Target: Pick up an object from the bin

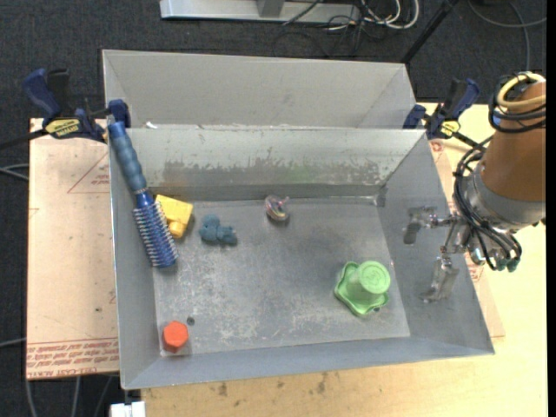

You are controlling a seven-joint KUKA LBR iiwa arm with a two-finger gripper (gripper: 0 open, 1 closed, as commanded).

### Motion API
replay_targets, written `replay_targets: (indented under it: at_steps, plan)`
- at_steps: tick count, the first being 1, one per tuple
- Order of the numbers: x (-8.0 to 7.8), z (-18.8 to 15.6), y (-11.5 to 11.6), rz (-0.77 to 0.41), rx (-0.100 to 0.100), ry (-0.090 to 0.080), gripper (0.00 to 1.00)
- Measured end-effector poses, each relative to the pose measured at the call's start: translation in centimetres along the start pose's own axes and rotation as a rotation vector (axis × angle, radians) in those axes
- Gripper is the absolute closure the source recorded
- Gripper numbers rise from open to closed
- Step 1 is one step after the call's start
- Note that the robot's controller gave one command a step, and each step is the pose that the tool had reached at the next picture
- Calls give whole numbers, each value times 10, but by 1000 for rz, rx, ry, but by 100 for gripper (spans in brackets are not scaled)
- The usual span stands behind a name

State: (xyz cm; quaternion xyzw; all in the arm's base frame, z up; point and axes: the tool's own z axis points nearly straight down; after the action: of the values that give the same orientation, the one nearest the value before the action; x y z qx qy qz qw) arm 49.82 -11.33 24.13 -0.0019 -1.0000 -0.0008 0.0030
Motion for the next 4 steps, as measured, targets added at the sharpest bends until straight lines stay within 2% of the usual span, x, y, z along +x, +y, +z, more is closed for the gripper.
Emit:
replay_targets:
  at_steps: [1, 2, 3, 4]
  plan:
    - [-20, 158, 56, 30, -1, -5, 0]
    - [-19, 172, 8, -419, 3, -6, 0]
    - [-19, 171, 10, -425, 1, -8, 100]
    - [-38, 7, -13, -819, 9, -14, 100]
